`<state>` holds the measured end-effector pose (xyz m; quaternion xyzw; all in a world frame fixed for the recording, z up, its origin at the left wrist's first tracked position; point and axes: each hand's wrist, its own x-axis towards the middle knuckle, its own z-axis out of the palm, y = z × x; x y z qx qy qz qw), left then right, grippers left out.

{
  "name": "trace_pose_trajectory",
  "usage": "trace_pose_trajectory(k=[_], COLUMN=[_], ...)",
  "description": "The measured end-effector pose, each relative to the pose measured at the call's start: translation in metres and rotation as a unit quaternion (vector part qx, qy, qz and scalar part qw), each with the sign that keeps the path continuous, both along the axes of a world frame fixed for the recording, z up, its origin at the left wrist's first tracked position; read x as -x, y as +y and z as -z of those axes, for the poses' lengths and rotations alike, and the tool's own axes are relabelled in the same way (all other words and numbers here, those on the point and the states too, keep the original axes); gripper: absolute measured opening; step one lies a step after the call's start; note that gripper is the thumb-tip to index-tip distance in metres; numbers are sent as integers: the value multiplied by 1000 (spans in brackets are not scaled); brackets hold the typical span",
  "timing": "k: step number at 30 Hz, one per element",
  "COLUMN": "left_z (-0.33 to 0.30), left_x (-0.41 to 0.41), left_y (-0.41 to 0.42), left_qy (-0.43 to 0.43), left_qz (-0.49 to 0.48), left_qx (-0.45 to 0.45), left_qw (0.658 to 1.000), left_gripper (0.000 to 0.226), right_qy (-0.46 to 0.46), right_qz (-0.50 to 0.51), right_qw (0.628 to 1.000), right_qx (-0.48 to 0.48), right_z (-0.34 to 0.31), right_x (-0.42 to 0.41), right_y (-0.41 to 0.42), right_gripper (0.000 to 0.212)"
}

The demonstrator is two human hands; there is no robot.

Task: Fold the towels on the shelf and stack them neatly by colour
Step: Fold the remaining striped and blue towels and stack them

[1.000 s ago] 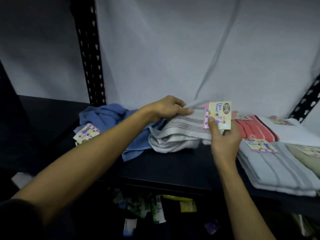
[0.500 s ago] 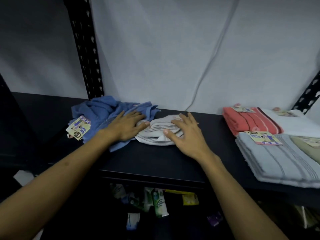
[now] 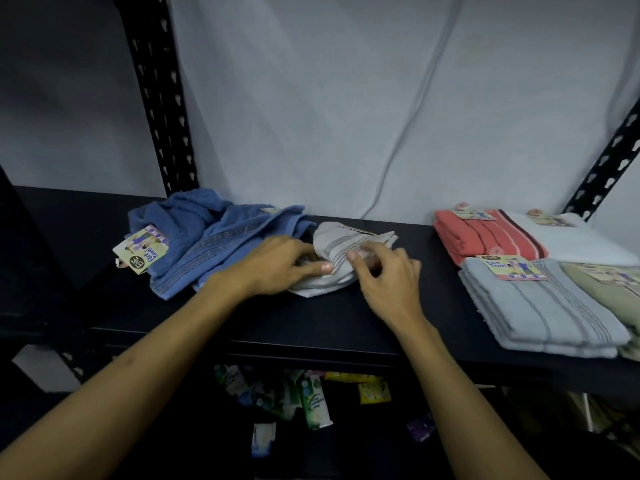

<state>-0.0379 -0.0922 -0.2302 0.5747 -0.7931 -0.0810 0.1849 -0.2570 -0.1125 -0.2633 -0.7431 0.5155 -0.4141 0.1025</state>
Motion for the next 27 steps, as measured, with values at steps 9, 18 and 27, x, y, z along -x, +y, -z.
trace_pose_trajectory(k=[9,18,27], left_z=[20,5,-3], left_x=[25,25,27], left_y=[19,28,43], left_qy=[194,403,372], left_qz=[-66,-137,-63], left_qx=[119,77,-80], left_qw=[971,901,923], left_gripper=[14,14,21], right_qy=[-316,-291,10], right_qz=[-158,-60,-127], right_qw=[919,947,977], right_qx=[-177,-125,-172], right_z=[-8,-13,-16], right_x=[21,38,81], right_y=[-7,-12,28], right_gripper=[61,29,36])
